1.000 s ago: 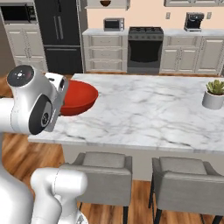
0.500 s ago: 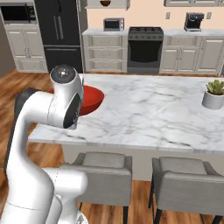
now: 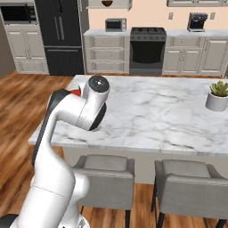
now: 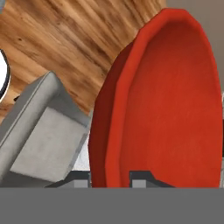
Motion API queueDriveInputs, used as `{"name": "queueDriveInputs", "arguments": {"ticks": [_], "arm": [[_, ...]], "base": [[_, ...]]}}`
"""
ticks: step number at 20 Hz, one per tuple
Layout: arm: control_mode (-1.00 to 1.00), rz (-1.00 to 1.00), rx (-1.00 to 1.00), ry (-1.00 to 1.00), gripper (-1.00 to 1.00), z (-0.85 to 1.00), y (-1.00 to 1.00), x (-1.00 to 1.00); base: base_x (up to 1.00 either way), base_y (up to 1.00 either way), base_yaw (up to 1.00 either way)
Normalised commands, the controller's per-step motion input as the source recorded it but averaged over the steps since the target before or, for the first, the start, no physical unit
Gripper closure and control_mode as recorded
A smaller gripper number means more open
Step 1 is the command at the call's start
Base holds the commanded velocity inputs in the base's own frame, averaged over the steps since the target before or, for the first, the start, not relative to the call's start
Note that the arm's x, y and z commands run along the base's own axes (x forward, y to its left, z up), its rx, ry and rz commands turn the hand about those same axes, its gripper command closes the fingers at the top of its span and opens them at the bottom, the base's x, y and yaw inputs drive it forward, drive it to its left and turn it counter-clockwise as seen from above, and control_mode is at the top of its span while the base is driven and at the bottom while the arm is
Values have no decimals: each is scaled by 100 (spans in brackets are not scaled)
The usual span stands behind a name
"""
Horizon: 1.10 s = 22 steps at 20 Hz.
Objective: Pick up the bowls from the cabinet and place each bowl in front of a stool on the dining counter.
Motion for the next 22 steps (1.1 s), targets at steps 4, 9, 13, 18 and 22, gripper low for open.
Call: {"name": "queueDriveInputs", "arguments": {"ticks": [4,9,13,18,22], "arm": [[-100,-2,-12,0,100,-53,-1,55],[-100,-2,-5,10,100,-33,-5,52],[-100,0,5,6,100,-45,-19,45],[-100,0,3,1,100,-40,-11,37],[-100,1,1,1,100,-43,0,13]], "base": [[0,0,0],[0,0,0],[0,0,0],[0,0,0],[0,0,0]]}}
